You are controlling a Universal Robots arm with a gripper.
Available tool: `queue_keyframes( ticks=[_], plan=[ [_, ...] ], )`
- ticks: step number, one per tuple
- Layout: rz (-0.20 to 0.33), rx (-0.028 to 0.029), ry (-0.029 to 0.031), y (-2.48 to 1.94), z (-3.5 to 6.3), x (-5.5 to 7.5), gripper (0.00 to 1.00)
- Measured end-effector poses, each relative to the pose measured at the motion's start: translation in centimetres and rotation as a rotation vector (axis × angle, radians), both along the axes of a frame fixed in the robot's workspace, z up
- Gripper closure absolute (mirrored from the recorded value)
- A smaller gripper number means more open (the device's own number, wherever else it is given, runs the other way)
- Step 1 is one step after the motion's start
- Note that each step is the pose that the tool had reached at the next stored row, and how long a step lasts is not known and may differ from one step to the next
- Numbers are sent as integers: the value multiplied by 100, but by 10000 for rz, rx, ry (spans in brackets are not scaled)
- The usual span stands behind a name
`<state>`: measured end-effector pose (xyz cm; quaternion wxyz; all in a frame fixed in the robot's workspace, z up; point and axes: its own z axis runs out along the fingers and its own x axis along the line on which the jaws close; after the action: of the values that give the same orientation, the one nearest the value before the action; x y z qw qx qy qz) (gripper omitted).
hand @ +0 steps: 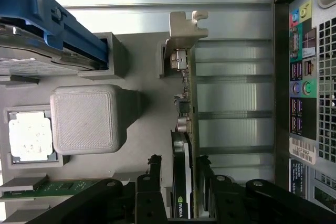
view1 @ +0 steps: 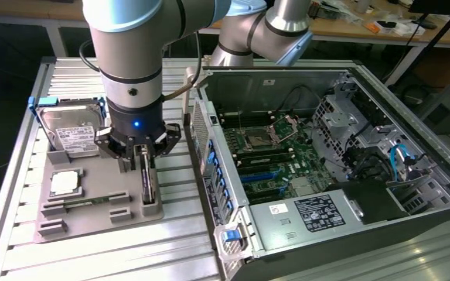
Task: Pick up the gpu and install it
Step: 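Pick up the gpu and move the gpu toward the slot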
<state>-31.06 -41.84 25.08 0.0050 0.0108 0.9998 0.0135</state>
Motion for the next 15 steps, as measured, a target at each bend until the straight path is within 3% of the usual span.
queue_keyframes(
  ticks=[15],
  plan=[
    [2, 1, -1, -5, -41, 19, 60]
  ],
)
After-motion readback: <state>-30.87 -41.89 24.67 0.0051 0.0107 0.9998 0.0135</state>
